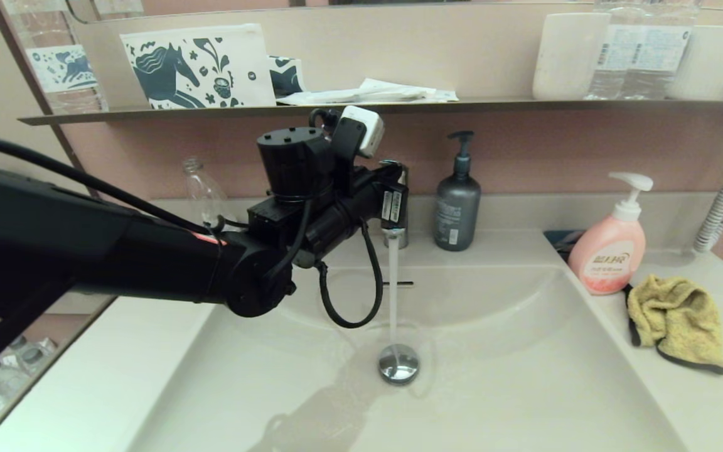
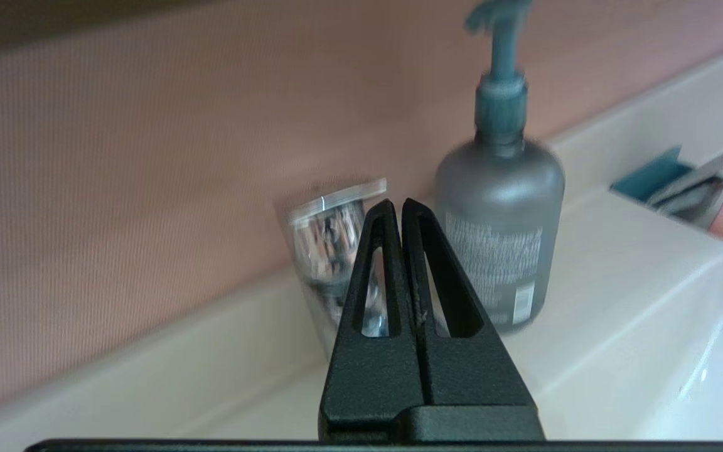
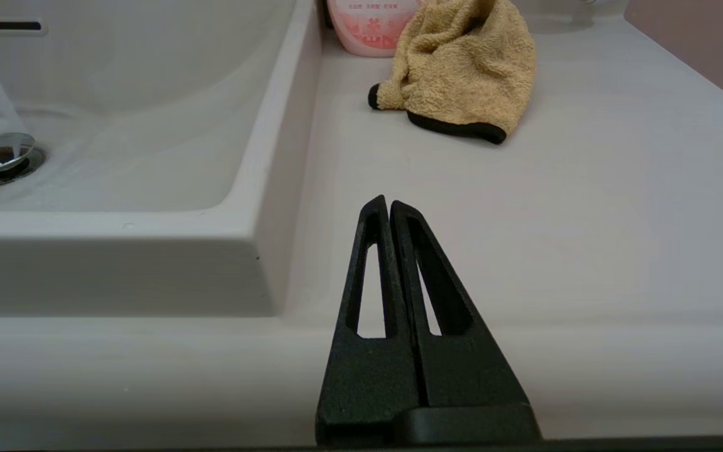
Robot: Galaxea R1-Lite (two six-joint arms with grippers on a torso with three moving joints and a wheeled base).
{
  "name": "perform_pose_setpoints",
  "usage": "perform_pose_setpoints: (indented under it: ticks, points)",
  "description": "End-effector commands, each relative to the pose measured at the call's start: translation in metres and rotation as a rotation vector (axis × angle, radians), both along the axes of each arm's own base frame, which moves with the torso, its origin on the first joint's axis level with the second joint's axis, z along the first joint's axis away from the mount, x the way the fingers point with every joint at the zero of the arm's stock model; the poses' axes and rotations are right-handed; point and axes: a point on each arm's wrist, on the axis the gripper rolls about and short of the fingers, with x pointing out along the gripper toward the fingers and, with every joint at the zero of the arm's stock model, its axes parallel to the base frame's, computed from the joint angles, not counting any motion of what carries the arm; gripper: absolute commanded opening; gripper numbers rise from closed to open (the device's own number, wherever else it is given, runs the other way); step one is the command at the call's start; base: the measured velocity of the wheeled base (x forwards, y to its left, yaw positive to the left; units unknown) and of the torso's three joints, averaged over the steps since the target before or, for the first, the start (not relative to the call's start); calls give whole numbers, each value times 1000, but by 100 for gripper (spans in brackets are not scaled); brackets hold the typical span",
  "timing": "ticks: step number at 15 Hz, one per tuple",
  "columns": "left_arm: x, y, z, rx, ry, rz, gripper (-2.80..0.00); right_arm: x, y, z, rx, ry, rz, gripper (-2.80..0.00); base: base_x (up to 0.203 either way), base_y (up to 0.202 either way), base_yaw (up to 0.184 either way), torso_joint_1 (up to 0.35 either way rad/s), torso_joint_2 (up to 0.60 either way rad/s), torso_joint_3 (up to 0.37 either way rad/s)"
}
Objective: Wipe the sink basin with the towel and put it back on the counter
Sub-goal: Turn on the faucet
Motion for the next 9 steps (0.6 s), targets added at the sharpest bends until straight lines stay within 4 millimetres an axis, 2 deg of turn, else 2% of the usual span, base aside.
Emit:
perform_pose_setpoints:
  ticks: [1, 3, 9]
  points:
    - [-8, 4, -5, 16, 20, -3, -280, 0, 0, 0, -1, 0, 0, -280, 0, 0, 0, 0, 0, 0]
    - [-18, 9, -4, 23, 27, -8, -280, 0, 0, 0, -1, 0, 0, -280, 0, 0, 0, 0, 0, 0]
    - [-23, 13, 12, 20, -18, 9, -280, 0, 0, 0, -1, 0, 0, -280, 0, 0, 0, 0, 0, 0]
